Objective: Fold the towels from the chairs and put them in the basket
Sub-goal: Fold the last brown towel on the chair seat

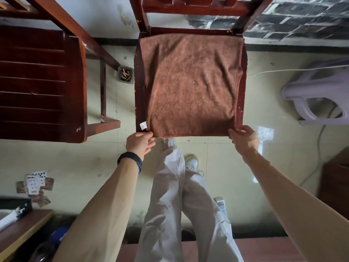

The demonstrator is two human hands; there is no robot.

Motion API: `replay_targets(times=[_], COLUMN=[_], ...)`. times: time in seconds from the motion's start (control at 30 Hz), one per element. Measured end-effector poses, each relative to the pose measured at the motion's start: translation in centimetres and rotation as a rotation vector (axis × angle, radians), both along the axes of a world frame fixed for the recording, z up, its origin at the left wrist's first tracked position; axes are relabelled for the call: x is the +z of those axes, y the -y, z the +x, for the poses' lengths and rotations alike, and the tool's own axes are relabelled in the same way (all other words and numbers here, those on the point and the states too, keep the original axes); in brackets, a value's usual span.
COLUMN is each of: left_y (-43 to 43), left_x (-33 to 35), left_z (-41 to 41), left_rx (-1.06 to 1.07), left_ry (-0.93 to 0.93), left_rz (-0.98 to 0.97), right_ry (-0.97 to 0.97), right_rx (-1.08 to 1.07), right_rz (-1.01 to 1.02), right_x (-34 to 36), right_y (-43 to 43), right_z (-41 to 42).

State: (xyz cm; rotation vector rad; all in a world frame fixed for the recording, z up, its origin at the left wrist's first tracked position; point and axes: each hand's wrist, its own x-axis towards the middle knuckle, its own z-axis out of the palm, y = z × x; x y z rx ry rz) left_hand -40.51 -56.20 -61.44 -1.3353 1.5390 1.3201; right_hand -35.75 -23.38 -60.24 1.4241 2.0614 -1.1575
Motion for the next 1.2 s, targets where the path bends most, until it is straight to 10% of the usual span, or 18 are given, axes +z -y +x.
replay_targets(times=[0.37, 0.87, 1.03, 1.2], left_y=[2.2, 2.0, 1.0, 1.0], left_x=[8.0, 35.6, 42.0, 44.3], left_z=[-1.3, -9.3, -10.4, -9.7], left_rx=[0.26, -0.187, -0.275, -0.746], left_ry=[-0.044, -0.311, -0.425, -0.53], left_rz=[0.062, 0.083, 0.021, -0.156], right_ry=[-0.006, -0.303, -0.35, -0.315], right_rx=[-0.159, -0.123, 0.006, 0.614], right_rz=[-0.039, -0.169, -0.105, 0.261], right_x=[7.1, 30.8, 36.0, 40.6], right_y=[-1.3, -2.0, -2.1, -2.0], right_z=[-1.7, -5.4, -6.0, -4.9])
